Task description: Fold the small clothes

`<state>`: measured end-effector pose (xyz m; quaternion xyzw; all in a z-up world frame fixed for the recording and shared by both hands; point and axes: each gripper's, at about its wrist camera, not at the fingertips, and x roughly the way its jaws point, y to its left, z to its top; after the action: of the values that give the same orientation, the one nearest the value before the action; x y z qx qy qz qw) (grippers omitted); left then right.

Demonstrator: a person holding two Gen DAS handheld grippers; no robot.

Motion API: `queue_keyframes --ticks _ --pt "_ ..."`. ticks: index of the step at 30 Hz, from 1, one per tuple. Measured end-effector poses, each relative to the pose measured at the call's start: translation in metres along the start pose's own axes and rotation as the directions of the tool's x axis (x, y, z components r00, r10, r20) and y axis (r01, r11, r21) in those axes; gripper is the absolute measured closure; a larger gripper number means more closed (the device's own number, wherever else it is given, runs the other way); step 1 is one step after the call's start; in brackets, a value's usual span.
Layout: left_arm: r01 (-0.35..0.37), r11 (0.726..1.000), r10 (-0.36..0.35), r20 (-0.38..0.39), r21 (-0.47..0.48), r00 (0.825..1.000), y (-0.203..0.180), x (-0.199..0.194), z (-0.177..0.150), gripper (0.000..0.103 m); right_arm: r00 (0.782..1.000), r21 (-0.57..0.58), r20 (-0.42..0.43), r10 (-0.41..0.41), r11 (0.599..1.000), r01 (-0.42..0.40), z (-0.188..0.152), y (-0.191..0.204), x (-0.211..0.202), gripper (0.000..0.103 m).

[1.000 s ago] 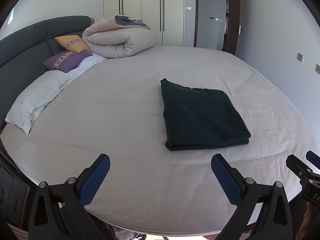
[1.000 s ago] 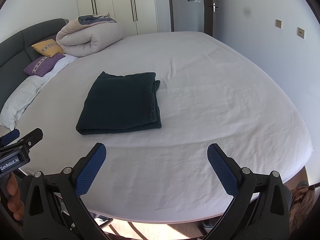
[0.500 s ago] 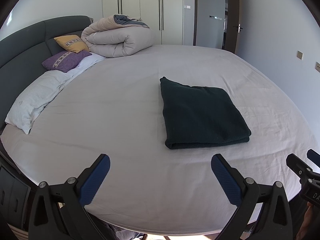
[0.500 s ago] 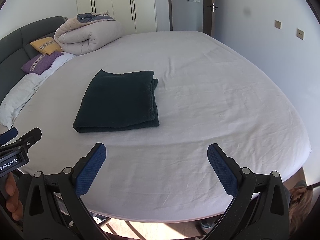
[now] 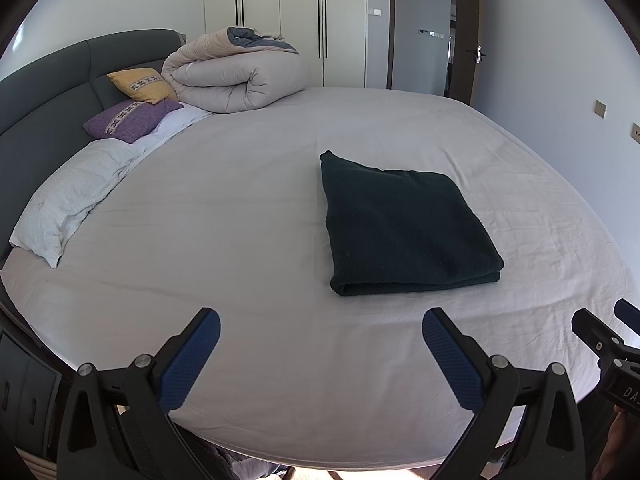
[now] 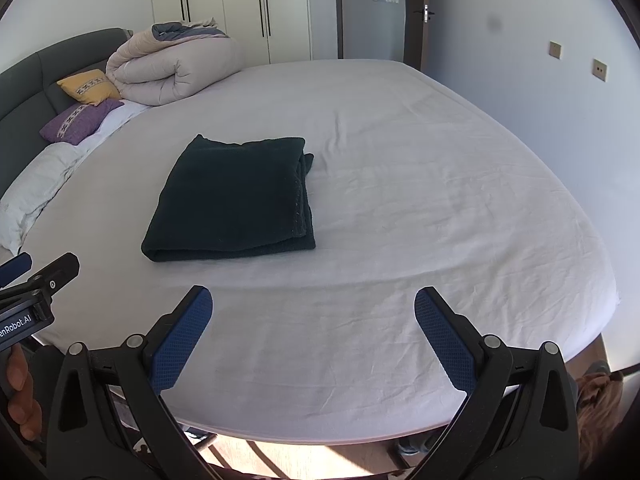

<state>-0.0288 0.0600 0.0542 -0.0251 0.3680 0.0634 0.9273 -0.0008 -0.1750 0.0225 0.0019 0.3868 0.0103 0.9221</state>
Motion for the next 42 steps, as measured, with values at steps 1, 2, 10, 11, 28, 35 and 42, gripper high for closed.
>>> queue_keyframes --ticks 1,2,10,11,28,35,42 --pt "0.0 1.0 0.0 -0.001 0.0 1.0 0.0001 -0.0001 -0.0004 0.0 1.0 0.0 0.0 0.0 1.0 0.0 -0.0002 -0.0002 0.0003 0.0" --pt "0.0 1.0 0.0 0.0 0.001 1.0 0.0001 -0.0002 -0.0003 0.0 1.0 0.0 0.0 -0.001 1.0 0.001 -0.0001 -0.0004 0.0005 0.0" --pt "0.0 1.0 0.0 0.0 0.0 1.0 -0.0001 -0.0004 -0.0002 0.0 1.0 -0.001 -0.003 -0.004 1.0 0.004 0.0 0.0 0.0018 0.0" --pt "0.0 1.0 0.0 -0.001 0.001 1.0 -0.0001 -0.0005 -0.0004 0.0 1.0 -0.001 -0.004 -0.005 1.0 0.005 -0.0004 -0.0004 0.0024 0.0" --pt "0.002 1.0 -0.002 -0.004 0.004 1.0 0.0011 0.0018 -0.0015 0.0 1.0 -0.003 -0.006 -0.007 1.0 0.007 -0.0007 -0.0002 0.0032 0.0" --pt "0.002 1.0 -0.002 -0.005 0.004 1.0 0.0014 0.0019 -0.0013 0.0 1.0 -0.002 -0.005 -0.007 1.0 0.007 -0.0011 0.0002 0.0028 0.0" --pt "0.003 1.0 -0.003 -0.006 0.004 1.0 0.0017 0.0019 -0.0009 0.0 1.0 -0.001 -0.006 -0.008 1.0 0.008 -0.0018 0.0011 0.0019 0.0"
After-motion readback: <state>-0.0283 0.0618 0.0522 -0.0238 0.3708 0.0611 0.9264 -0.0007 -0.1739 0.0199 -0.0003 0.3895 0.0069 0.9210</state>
